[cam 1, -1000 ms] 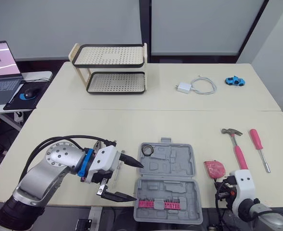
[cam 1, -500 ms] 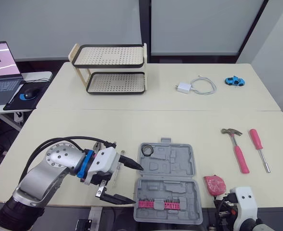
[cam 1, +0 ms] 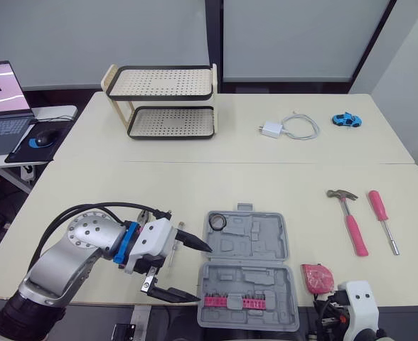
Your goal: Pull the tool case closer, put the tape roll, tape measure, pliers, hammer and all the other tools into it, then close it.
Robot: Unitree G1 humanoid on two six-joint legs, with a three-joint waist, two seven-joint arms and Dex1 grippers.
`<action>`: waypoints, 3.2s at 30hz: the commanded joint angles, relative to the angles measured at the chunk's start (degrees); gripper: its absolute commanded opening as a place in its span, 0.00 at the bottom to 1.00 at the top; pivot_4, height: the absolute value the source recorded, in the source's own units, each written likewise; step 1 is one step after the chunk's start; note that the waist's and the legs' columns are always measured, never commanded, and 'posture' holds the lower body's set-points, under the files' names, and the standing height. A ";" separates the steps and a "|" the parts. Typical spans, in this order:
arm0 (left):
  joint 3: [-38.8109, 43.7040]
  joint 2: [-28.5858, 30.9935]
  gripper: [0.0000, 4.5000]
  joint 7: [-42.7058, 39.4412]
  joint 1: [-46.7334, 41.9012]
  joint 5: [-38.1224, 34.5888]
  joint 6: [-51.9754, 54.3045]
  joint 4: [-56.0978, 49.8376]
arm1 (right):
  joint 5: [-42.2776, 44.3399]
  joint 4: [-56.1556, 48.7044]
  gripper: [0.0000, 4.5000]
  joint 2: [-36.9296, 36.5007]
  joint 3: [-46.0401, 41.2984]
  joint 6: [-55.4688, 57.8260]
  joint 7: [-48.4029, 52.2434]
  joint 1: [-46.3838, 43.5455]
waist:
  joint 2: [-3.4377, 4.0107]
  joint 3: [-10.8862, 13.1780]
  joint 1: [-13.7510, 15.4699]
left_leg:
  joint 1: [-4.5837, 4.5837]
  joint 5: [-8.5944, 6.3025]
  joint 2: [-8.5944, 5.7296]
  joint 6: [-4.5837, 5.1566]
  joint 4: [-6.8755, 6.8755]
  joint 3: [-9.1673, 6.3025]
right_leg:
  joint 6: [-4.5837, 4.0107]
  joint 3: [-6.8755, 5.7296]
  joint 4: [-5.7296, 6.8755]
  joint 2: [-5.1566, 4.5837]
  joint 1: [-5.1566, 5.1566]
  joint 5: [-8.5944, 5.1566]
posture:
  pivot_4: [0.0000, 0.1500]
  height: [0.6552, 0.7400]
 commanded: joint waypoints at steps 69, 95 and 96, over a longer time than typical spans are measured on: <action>-4.61 -4.12 1.00 3.67 -2.97 0.01 0.23 -3.81 | -26.42 37.57 1.00 -42.96 17.61 -52.85 48.35 -36.72 | -0.28 0.17 0.02 | 0.01 0.03 0.00 -0.05 0.19 0.15 | 0.00 -0.14 -0.07 -0.01 0.30 0.01 | 1.00 0.90; -1.36 -3.47 1.00 8.63 -8.24 4.09 0.79 4.07 | -13.24 6.10 0.71 -51.13 7.24 -6.27 51.02 -42.57 | -0.23 0.17 -0.03 | 0.00 0.02 0.02 -0.03 0.20 0.01 | 0.00 -0.19 -0.04 0.02 0.28 0.01 | 1.00 0.90; -1.58 -3.40 1.00 9.18 -8.46 5.13 0.42 4.54 | -12.45 5.65 0.71 -51.45 8.66 -3.94 51.13 -45.57 | -0.23 0.18 -0.12 | -0.01 0.02 0.01 -0.03 0.20 0.04 | 0.00 -0.16 -0.04 0.01 0.27 0.01 | 1.00 0.90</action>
